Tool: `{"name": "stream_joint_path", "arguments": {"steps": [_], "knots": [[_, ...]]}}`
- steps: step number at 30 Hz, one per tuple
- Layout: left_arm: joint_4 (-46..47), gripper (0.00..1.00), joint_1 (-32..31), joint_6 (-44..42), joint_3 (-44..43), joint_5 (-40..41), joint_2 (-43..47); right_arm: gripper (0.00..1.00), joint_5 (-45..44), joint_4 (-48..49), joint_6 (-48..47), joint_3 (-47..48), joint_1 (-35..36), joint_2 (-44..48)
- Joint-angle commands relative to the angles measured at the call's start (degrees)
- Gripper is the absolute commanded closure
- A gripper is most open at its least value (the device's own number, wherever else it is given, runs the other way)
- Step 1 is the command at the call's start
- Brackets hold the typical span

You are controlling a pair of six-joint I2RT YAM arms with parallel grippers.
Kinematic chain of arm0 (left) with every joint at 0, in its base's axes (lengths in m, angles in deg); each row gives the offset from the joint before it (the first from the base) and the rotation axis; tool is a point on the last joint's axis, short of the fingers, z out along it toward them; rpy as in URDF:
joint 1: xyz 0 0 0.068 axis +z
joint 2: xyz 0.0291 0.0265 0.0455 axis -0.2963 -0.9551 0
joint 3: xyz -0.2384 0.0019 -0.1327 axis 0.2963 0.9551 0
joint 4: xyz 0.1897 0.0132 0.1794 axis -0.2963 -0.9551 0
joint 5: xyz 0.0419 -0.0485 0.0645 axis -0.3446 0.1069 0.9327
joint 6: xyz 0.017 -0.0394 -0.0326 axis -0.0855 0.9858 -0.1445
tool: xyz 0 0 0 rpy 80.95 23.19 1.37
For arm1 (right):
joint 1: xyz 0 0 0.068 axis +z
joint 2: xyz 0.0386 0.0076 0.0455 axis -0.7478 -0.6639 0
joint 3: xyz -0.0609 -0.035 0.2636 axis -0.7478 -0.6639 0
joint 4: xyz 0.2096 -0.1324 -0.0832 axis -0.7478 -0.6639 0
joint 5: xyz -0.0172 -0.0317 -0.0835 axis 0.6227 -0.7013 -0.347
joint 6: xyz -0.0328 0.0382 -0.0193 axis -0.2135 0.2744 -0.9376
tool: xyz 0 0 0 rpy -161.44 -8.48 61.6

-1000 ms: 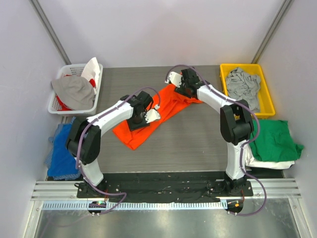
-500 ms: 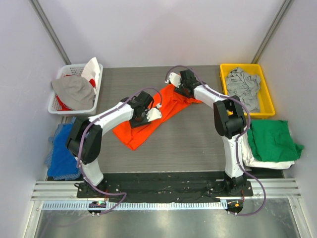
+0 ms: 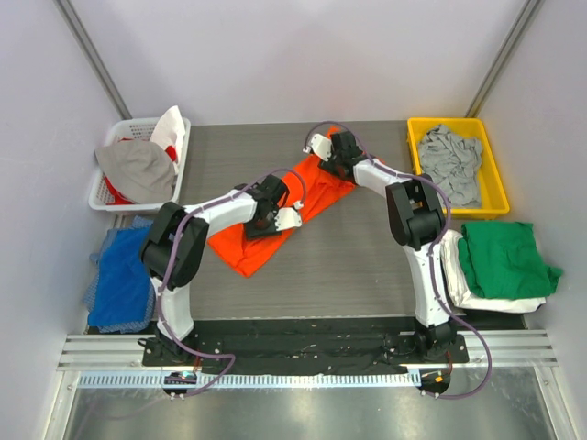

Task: Fold and stack the t-shirts
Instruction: Fold the tshirt

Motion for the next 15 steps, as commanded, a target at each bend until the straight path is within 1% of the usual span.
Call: {"name": "stream_joint_path", "arguments": {"steps": [1,9,15], "knots": [[0.3,0.55,1.3,-4.2,-0.4,-1.8,-2.2,0.36,0.3,3.4,-0.9,3.4,-1.5,-3.3],[-5.2,0.56,0.8,-5.3,-2.5,-4.8,-4.3,0.37,-0.3,5.8,-5.8,7.6,-3.2,-9.1],[-7.2,0.55,-2.3,-5.4,-2.8,-5.9,-4.6,0.36,0.3,6.9,-8.0,11.5,-3.7,-12.4]]}}
